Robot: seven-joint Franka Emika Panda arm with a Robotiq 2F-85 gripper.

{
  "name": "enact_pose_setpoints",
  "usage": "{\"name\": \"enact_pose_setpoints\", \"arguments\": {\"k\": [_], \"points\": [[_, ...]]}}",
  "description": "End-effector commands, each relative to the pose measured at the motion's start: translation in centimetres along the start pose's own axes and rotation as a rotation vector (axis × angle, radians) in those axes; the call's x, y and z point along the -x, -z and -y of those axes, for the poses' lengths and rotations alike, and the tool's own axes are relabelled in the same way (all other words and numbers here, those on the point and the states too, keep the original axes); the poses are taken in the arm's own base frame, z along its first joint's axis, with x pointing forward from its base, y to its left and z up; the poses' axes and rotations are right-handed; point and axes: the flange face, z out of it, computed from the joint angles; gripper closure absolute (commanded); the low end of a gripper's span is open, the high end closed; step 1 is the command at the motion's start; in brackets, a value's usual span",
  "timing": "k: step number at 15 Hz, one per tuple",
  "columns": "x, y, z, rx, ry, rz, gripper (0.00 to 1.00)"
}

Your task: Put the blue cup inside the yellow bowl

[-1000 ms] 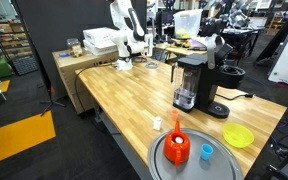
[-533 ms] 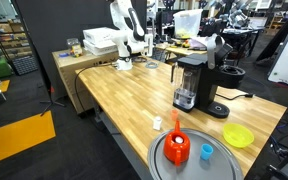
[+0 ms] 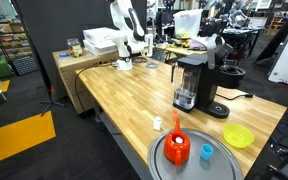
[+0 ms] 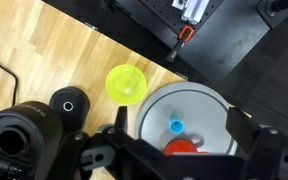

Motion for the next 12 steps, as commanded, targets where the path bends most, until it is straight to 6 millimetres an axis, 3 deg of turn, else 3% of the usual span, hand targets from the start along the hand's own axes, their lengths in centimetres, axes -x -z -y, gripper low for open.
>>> {"name": "enact_pose_setpoints", "arguments": {"k": [1,8,12], "points": [[0.0,0.1,0.0,0.000,0.000,0.001,0.00],[-0.5,0.0,0.1,-0.023,0.024,-0.014,0.00],[-0.8,-0.1,1.4,0.002,0.056,-0.002,0.00]]}}
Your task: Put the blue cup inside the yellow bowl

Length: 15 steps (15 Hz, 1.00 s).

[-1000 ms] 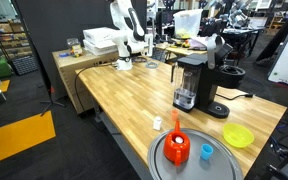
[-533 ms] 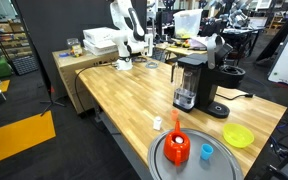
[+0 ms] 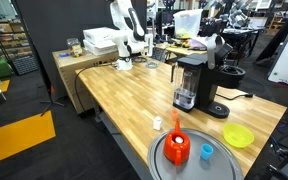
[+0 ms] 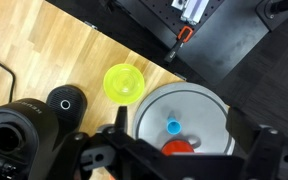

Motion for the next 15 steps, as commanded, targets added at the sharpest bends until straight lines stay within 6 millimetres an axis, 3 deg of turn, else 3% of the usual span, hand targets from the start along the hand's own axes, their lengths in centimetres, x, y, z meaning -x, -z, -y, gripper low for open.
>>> {"name": "enact_pose_setpoints", "arguments": {"k": [1,5,15], "points": [[-0.7,0.0,1.3,0.007,0.045,-0.003,0.00],[-1.1,-0.1,2.8,0.032,0.078,-0.002,0.00],[-0.5,0.3,2.1,0.025,0.054,0.001,0.00]]}}
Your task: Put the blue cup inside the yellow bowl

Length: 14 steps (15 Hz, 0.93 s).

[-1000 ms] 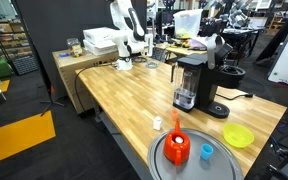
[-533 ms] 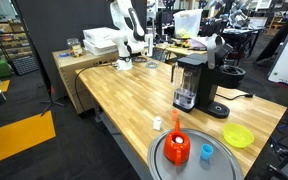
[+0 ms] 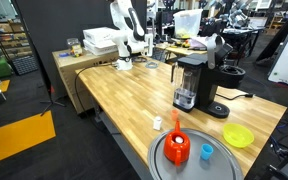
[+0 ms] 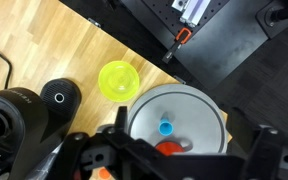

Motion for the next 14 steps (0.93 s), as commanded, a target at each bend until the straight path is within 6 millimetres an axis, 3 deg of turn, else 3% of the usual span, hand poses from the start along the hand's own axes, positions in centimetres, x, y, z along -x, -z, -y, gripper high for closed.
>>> {"name": "enact_pose_setpoints", "arguments": {"k": [1,5,9,14], "points": [[0.1,0.4,-0.4,-0.010,-0.009,-0.014,0.00],[-0.3,1.1,0.6,-0.092,0.042,-0.089,0.00],[-1.6,0.8,3.1,-0.144,0.123,-0.117,0.00],[-3.9,-1.7,5.1,-0.152,0.197,-0.076,0.00]]}}
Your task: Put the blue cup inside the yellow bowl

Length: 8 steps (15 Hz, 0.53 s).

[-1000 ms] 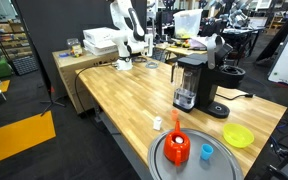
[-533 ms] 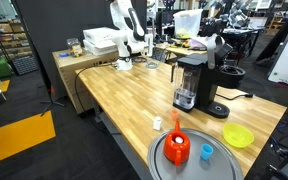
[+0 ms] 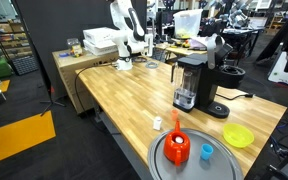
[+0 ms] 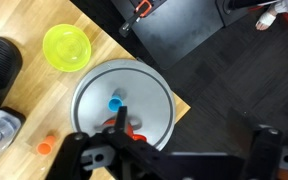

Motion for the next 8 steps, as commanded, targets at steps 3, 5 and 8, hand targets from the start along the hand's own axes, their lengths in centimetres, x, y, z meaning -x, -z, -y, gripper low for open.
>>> {"name": "enact_pose_setpoints", "arguments": {"k": [3,5,8], "points": [[-2.9,-4.0,-1.0,0.008,0.041,0.055,0.00],[-4.0,-5.7,-1.3,0.002,0.043,0.072,0.00],[-4.2,-6.4,-1.2,-0.013,0.030,0.074,0.00]]}}
